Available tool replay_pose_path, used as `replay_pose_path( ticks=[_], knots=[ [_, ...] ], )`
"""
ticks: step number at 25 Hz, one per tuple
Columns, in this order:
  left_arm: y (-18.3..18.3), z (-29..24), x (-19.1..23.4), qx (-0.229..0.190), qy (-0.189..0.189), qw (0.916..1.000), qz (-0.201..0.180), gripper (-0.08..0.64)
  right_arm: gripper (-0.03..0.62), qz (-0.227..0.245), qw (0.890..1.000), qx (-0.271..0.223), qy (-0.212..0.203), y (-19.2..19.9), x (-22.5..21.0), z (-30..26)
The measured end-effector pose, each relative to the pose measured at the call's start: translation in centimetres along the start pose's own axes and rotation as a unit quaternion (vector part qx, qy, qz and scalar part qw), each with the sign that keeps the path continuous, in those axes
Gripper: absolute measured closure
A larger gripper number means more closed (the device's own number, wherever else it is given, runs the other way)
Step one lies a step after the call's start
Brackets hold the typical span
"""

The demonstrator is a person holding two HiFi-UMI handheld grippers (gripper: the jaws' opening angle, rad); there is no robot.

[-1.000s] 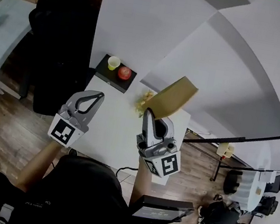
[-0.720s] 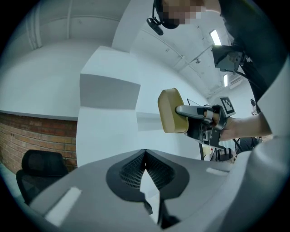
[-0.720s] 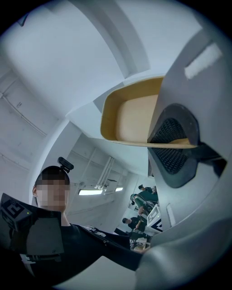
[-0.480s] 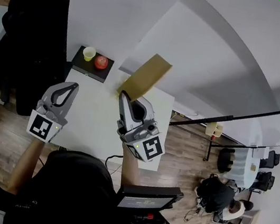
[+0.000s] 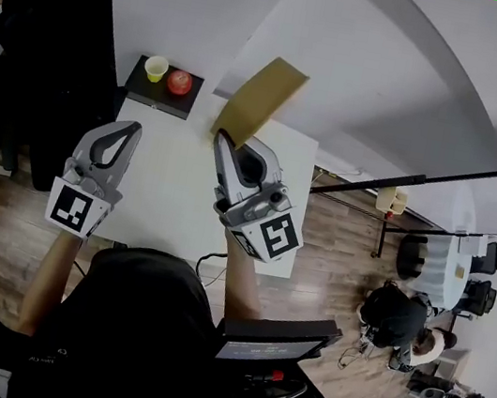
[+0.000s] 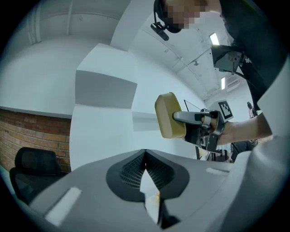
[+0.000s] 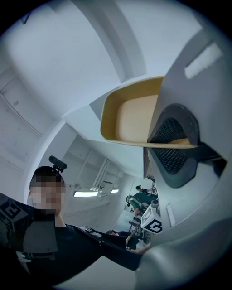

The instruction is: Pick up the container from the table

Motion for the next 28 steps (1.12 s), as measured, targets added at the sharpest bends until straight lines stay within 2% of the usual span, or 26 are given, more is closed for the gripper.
replay_pose_path(
  ticks=[28],
  knots=[
    [-0.51, -0.11, -0.15, -0.012, 0.002, 0.9999, 0.004, 0.563, 0.571, 0.009, 1.000, 0.007, 0.007, 0.18, 0.00, 0.22]
  ],
)
Point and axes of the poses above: the fingertips, and each gripper's own axes: z backward along the fingers, x to its left, y out of its underside, the point moved 10 cm from there along z, backward along the fingers, and after that the axes turned 13 degrees about y, right-handed, at the moved point
